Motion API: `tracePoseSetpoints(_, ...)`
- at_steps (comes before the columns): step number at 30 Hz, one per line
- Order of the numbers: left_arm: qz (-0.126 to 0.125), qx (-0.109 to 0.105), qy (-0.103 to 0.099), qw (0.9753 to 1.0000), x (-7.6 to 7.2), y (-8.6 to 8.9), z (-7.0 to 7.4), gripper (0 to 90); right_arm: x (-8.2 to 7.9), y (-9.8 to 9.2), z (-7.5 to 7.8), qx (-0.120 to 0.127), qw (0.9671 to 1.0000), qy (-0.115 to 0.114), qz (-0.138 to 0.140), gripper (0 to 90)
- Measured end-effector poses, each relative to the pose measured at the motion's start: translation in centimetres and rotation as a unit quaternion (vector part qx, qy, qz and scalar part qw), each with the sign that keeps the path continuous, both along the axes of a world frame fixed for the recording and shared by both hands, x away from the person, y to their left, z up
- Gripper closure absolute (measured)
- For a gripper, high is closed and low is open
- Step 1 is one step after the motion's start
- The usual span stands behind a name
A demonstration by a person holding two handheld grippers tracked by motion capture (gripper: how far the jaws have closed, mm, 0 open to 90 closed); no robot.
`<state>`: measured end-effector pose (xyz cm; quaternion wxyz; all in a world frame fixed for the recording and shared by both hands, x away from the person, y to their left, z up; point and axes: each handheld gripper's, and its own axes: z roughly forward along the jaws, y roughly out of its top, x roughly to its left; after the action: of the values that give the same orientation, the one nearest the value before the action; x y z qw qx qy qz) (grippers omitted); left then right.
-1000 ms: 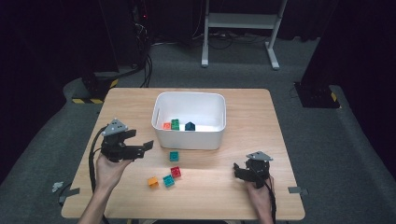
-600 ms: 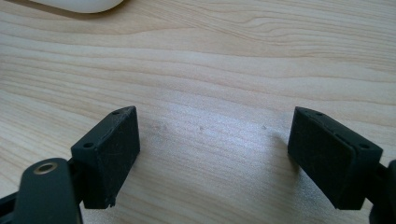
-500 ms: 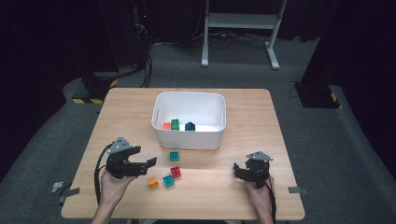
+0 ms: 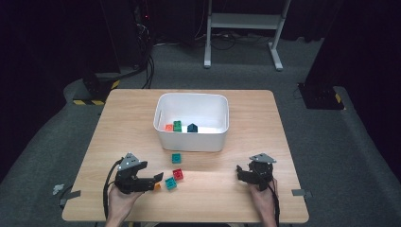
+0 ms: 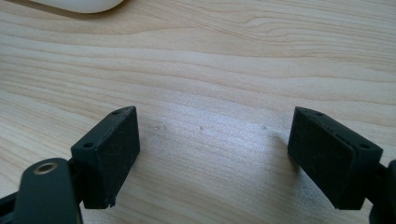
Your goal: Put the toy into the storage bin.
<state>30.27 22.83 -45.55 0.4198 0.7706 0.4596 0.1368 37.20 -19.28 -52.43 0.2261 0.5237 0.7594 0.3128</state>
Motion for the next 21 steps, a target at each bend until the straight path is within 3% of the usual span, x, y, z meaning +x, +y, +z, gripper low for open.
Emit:
tracePoseSetpoints(7, 0.001, 0.009, 0.009, 0.9999, -0.5, -0.2, -1.9, 19.1, 0.0, 0.0, 0.0, 0.0, 1.0, 0.0, 0.0, 16.6)
tracePoseSetpoints(16, 0.01, 0.003, 0.024, 0.9997, -1.2, 0.2, -4.2, 22.0, 0.0, 0.0, 0.0, 0.0, 1.0, 0.0, 0.0, 16.6)
tracePoseSetpoints(21, 0.014, -0.001, 0.021, 0.9997, -1.6, 0.4, -5.3, 29.5, 0.0, 0.0, 0.0, 0.0, 1.0, 0.0, 0.0, 16.6)
